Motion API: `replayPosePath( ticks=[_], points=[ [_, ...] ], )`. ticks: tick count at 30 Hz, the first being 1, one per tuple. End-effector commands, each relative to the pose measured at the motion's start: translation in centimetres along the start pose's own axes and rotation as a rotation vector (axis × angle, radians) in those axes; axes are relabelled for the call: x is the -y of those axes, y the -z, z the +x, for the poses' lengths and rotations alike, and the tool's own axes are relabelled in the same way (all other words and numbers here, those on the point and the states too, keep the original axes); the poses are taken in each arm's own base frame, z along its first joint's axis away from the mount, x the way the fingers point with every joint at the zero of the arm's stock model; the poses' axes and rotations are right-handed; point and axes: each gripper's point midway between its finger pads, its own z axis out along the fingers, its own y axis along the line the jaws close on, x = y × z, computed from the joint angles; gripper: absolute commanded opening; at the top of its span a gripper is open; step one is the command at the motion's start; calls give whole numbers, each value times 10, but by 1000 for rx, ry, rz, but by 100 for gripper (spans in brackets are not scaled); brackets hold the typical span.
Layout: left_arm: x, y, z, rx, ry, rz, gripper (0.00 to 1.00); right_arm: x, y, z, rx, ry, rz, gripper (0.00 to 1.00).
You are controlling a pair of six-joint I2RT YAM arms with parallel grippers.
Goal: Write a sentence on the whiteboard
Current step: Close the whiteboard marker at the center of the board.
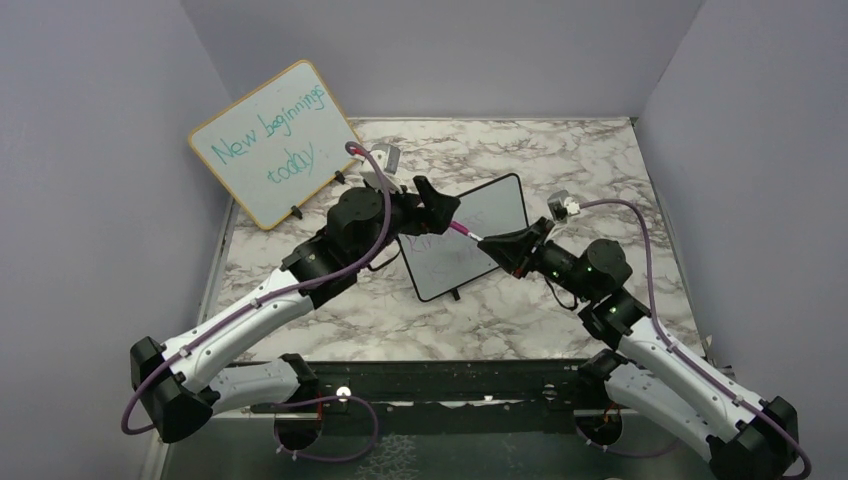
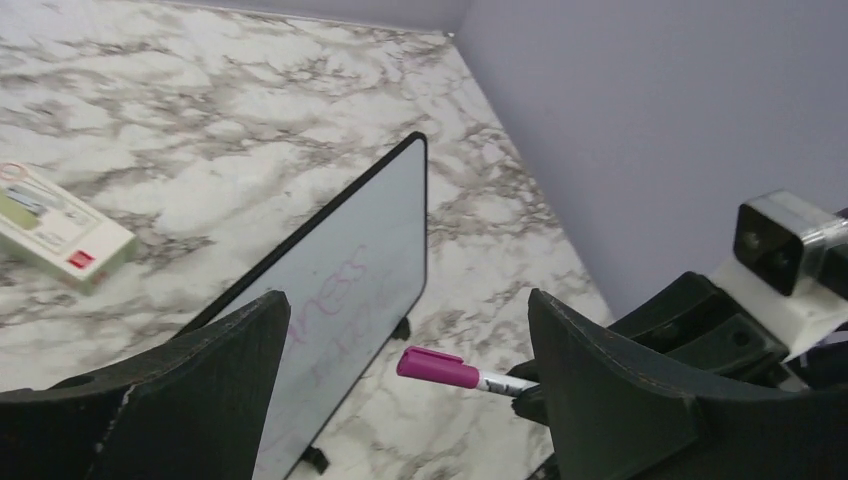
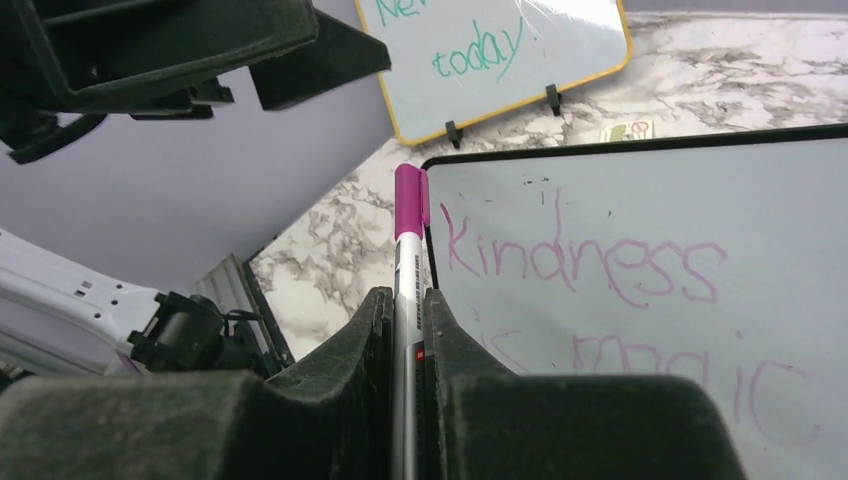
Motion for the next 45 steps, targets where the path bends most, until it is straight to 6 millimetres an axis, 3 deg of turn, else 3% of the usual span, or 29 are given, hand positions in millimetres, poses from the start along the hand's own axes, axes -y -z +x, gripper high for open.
replayPosePath(
  ticks=[1, 7, 18, 23, 29, 38, 45],
  points=[
    [38, 2, -14, 42, 346, 196, 86, -12, 1, -31, 164, -19, -41, 0],
    [48, -1, -7, 45, 550, 276, 75, -18, 4, -43, 267, -59, -90, 0],
    [55, -5, -6, 38, 634, 318, 54, -22, 0, -45, 284, -69, -121, 1],
    [56, -7, -4, 35, 651, 324, 36, -23, -1, -44, 290, -79, -134, 0],
    [59, -8, 1, 16, 674, 350, 0, -23, 0, -49, 319, -99, -141, 0],
    [81, 0, 20, -17, 715, 431, 0, -22, -2, -72, 438, -168, -147, 0],
    [107, 12, 34, -13, 739, 511, 0, -27, -14, -85, 465, -241, -198, 0]
  ],
)
